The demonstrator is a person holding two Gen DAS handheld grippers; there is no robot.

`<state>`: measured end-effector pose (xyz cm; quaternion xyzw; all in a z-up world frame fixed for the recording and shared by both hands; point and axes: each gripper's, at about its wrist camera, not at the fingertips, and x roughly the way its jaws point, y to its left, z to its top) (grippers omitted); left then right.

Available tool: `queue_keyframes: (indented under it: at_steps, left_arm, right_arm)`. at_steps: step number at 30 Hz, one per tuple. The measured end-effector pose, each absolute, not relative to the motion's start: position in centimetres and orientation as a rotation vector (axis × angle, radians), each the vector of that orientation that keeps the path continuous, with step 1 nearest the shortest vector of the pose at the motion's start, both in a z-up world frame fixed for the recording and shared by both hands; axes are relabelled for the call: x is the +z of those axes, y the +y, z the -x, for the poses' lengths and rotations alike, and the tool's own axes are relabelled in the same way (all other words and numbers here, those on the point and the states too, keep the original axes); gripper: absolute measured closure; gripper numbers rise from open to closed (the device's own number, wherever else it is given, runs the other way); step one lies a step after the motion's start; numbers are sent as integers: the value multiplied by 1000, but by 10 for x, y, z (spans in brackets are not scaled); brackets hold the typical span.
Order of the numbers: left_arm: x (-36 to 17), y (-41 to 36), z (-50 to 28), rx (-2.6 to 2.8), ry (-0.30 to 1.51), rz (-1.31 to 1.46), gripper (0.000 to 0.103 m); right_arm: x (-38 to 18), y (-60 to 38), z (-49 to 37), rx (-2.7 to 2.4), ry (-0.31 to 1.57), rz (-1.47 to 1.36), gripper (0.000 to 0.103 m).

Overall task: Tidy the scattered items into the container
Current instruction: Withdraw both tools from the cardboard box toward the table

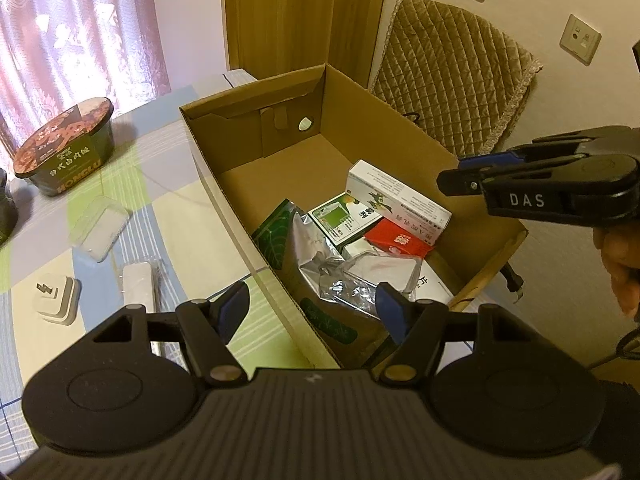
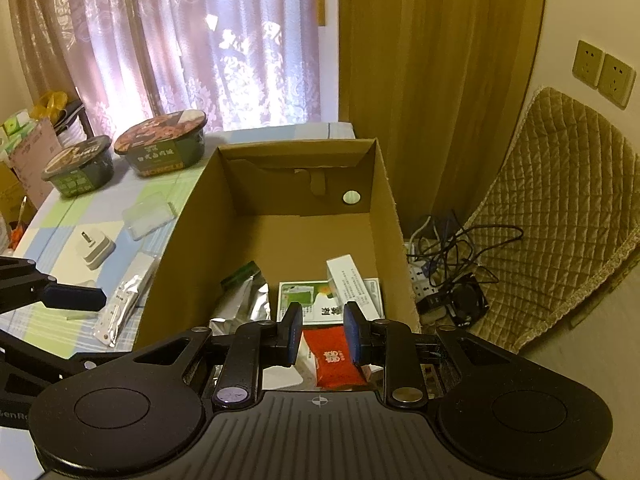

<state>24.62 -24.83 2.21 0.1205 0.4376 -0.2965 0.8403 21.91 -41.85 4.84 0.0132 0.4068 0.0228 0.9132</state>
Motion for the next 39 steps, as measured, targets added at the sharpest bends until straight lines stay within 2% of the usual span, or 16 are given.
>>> queue_keyframes:
  at_steps: [15,20,25,26,27,28,39]
  left_arm:
    - [38,-211,-225,-599,917,-226,37]
    - [43,-186,-211,-570,910,-215,26]
    - [42,-140,-192,-503,917,-193,21]
    - [39,-127,-187,-478,925,-189,20]
    - [38,-117,-183,-461,930,-185,19]
    - [36,-104,-178,-439,935,-175,17]
    - [28,4,-142,-255,961,-90,10]
  right_arm:
    - [64,-384,-198,70,849,29,74]
    - [71,-368,-189,86,854,30,74]
    - [75,-352,-178,103,859,29,74]
    - [75,-348,-176,105,858,24,61]
    - [76,-345,-172,102,844,16,17]
    - [77,-342,-168,101,821,10,6]
    - [79,-291,-148,190,833,5,5]
